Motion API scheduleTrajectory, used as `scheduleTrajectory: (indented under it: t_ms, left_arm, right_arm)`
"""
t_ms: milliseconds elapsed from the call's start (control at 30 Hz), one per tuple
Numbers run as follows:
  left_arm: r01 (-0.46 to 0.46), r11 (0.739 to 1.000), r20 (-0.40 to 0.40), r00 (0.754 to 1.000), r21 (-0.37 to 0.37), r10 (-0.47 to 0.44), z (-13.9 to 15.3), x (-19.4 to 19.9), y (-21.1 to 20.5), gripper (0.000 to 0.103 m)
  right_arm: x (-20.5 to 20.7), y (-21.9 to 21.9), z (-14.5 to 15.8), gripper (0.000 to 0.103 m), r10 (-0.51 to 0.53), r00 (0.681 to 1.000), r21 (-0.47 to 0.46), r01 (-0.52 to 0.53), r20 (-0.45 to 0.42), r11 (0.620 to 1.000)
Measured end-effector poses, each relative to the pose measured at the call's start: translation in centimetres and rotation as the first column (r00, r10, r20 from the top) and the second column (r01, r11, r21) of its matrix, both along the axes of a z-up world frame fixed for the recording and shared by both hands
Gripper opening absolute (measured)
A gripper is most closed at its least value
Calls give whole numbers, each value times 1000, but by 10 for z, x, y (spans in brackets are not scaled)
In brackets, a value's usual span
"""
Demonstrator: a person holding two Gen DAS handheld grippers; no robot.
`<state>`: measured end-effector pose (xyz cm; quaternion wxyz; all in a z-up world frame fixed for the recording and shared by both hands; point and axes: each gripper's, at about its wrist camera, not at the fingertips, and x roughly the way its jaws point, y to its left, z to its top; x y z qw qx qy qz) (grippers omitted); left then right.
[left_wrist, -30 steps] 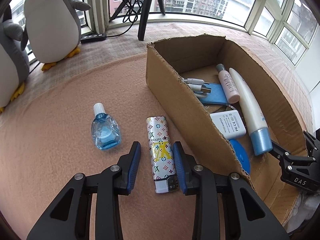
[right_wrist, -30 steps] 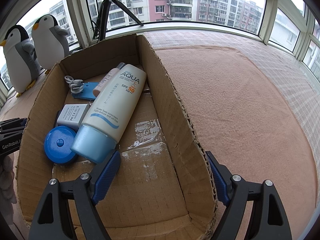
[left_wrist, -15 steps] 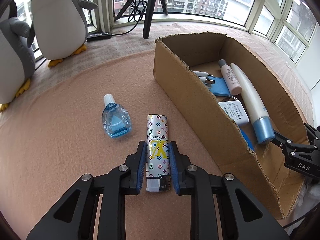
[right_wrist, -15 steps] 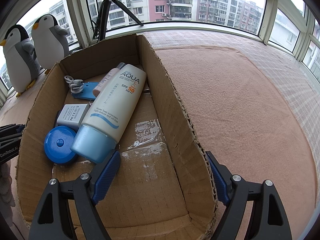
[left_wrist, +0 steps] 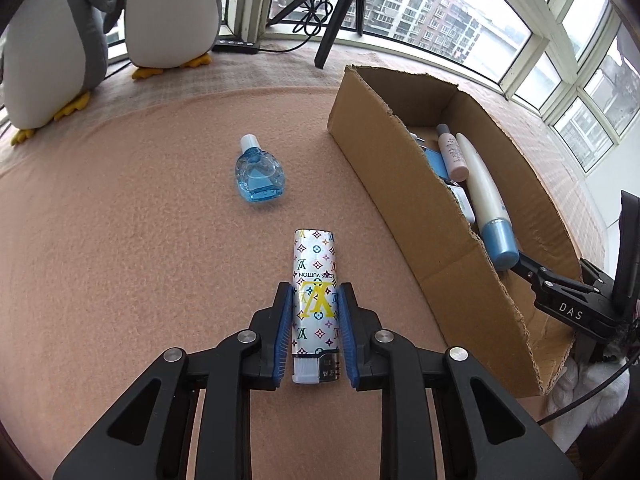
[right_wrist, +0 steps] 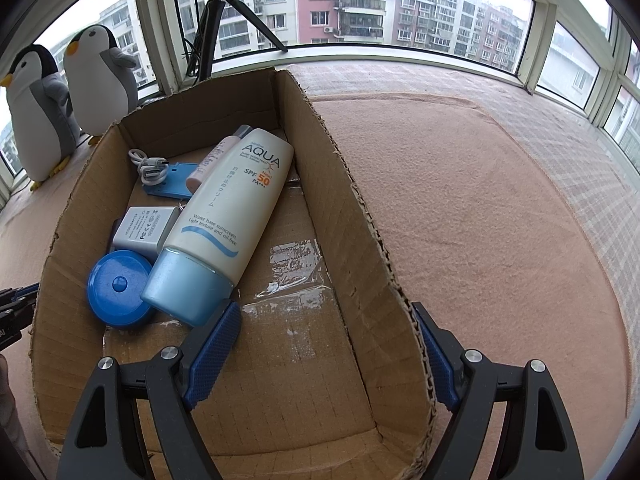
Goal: Organize rigid objects
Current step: 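Move the left tool to the patterned lighter and grasp it, then carry the patterned lighter into the box and open the left gripper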
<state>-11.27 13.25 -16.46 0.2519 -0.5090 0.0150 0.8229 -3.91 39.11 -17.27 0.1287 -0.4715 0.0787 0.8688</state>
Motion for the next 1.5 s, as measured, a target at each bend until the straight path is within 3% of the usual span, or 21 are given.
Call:
scheduleTrajectory:
  t_ms: [300,667,1033,1500]
  left_arm:
    - [5,1000,-74,997,14,-4,29,7,1,21]
    - [129,991,-183,976,42,-119,78,4,52,21]
    - [190,981,-177,967,30,-182,77,-8,101,21]
    - [214,976,-160,966,37,-205,74,-11,117,21]
  right_arm:
    - [0,0,0,80,1,1000,3,-1,1,1000]
    - [0,-1,0,80,0,1000,2,0,1,1000]
    - [0,-2,0,80,1,1000,-1,-1,1,1000]
    - [1,-2,0,80,1,1000,-1,-1,1,1000]
